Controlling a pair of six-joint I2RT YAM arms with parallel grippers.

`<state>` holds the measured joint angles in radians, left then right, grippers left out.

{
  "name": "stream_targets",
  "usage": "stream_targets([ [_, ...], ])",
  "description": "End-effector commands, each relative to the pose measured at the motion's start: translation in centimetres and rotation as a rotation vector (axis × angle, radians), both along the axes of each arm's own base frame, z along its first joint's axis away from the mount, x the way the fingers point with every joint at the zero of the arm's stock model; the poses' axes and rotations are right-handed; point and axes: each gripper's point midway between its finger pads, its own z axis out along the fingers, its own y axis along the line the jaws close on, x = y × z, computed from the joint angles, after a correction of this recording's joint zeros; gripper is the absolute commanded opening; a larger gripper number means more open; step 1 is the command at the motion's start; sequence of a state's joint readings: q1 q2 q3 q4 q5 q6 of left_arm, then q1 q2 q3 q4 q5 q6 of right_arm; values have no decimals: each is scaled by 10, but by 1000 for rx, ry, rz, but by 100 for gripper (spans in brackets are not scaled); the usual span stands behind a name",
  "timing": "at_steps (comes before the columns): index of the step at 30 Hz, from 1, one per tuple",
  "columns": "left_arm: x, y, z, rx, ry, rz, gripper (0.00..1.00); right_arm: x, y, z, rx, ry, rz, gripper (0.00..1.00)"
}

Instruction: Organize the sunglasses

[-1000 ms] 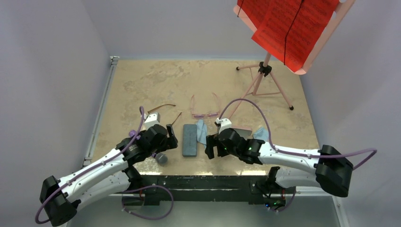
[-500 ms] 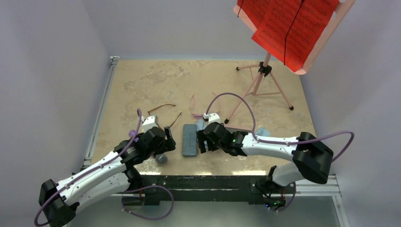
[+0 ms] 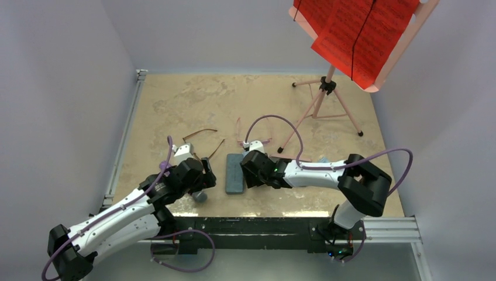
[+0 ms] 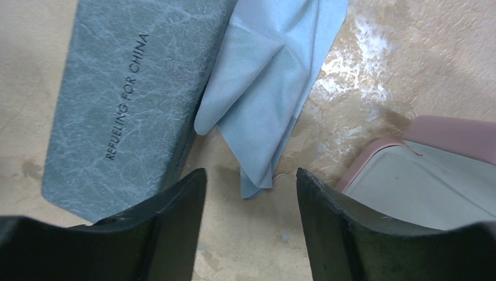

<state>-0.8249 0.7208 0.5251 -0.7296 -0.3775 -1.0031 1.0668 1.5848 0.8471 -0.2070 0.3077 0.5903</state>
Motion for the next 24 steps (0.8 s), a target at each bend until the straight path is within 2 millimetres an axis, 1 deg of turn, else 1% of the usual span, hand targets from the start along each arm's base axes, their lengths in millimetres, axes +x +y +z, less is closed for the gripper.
stream_targets([
  [1,0,-3,6,-33,-3,8,100,9,7,2,-3,-16,-26,58],
  [3,-1,-5,6,-40,-1,1,100,8,8,-3,-9,-7,-18,54],
  [4,-1,-5,7,-42,1,1,100,8,11,-3,-3,-3,-7,50],
  [6,-1,-6,6,-47,5,6,100,8,23,-1,26,0,34,43],
  [7,-1,-5,7,-49,5,8,100,8,32,1,47,0,62,39],
  [9,-3,-2,6,-43,8,19,100,7,54,6,91,16,122,27],
  [10,-3,0,6,-38,9,28,100,7,65,10,108,21,151,23],
  [14,-6,11,12,-25,2,65,100,9,106,32,185,-3,240,16],
  [16,-8,17,15,-20,-2,84,100,8,121,46,218,-17,275,13],
  [19,-9,22,21,-24,-19,98,100,2,127,70,254,-44,303,12],
  [21,-9,23,25,-33,-30,99,100,-8,121,83,291,-28,316,12],
  [22,-8,22,27,-40,-35,98,100,-18,117,93,325,-2,325,11],
  [23,-8,21,29,-47,-39,95,100,-26,109,92,323,30,329,11],
  [24,-8,20,30,-51,-39,89,100,-41,103,102,367,72,355,11],
])
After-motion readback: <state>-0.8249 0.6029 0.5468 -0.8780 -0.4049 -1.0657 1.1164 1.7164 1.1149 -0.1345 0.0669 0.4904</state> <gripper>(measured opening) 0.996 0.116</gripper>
